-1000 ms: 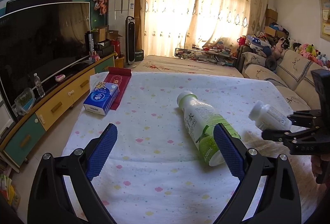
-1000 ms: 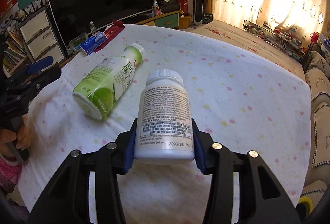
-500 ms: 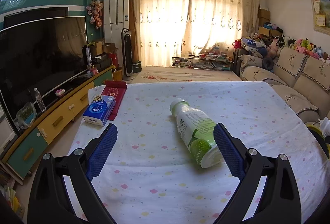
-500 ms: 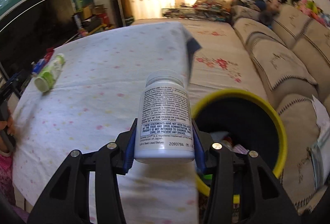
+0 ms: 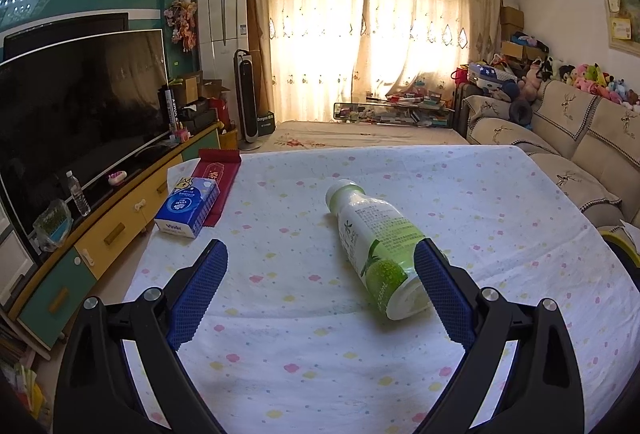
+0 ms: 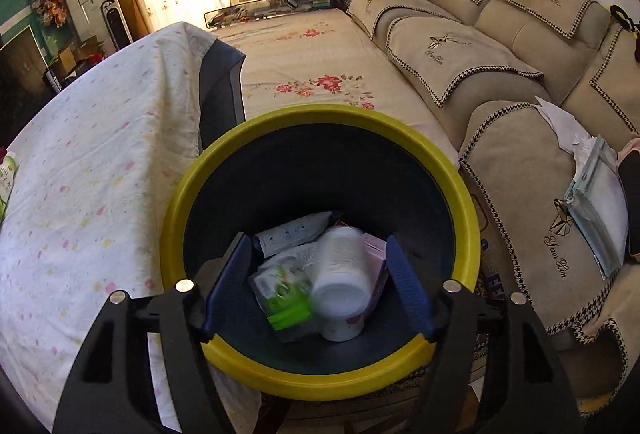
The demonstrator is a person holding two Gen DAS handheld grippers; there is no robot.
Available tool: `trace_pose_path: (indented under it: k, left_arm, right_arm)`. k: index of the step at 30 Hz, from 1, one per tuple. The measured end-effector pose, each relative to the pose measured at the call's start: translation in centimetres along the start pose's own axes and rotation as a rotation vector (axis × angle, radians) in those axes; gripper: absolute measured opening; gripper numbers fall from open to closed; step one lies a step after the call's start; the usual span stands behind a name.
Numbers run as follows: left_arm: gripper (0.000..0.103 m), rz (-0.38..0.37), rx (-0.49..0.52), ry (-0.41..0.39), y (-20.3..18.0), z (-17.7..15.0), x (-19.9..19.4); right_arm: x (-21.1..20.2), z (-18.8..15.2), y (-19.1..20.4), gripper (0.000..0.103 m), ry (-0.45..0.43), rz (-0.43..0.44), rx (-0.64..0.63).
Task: Collect trash
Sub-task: 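Carry the white pill bottle over the bin and open the right tool, then grasp the green-labelled juice bottle with the left tool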
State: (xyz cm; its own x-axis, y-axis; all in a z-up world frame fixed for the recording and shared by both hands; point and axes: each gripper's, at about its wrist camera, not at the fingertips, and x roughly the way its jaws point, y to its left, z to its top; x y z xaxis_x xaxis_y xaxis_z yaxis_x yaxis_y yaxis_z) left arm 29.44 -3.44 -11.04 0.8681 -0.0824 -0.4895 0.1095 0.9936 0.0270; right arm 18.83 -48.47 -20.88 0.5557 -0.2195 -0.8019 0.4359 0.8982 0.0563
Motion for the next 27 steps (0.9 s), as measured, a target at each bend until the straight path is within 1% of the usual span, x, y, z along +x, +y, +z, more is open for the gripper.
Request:
trace_pose_path:
  k: [3,5,11,13,16,21,23,27]
  left_arm:
    - [0.093,-0.001,-0.014,0.024,-0.5,0.2,0.2]
    - [0.093,-0.006,-0.022,0.043,-1.0,0.8,0.4]
    - [0.093,0.004,0.000,0.156,-3.6,4.4,2.9]
    - [0.093,0.004,-0.012,0.206,-3.9,5.7,4.5]
    - [0.093,0.031,-0.016,0.300,-4.6,6.9,7.6]
    - [0.093,0.064,-0.056,0.485,-4.8,6.5,12.5]
    - [0.090,0.079,-0.072,0.531,-4.9,6.2,13.9]
    - [0.079,0.103,-0.078,0.600,-5.2,5.7,15.4]
  right_arm:
    - [-0.6,-0.4,-0.6,0.067,-0.002,0.015,0.001]
    - [-1.1,-0.5,-0.4,0.070,-0.010,0.018,-0.009]
    - [-2.0,-0.9,-0.2,0.071,-0.019,0.051,-0.023]
    - [-2.2,-1.1,-0.1,0.072,-0.020,0.061,-0.024]
    - [-2.1,-1.5,-0.1,0.072,-0.009,0.085,-0.020]
    - [-1.8,-1.9,-0.2,0.073,0.003,0.119,-0.009]
    - [-1.9,-1.9,-0.3,0.073,0.001,0.129,-0.007]
    - [-1.8,-2.0,-0.4,0.074,0.002,0.150,-0.008]
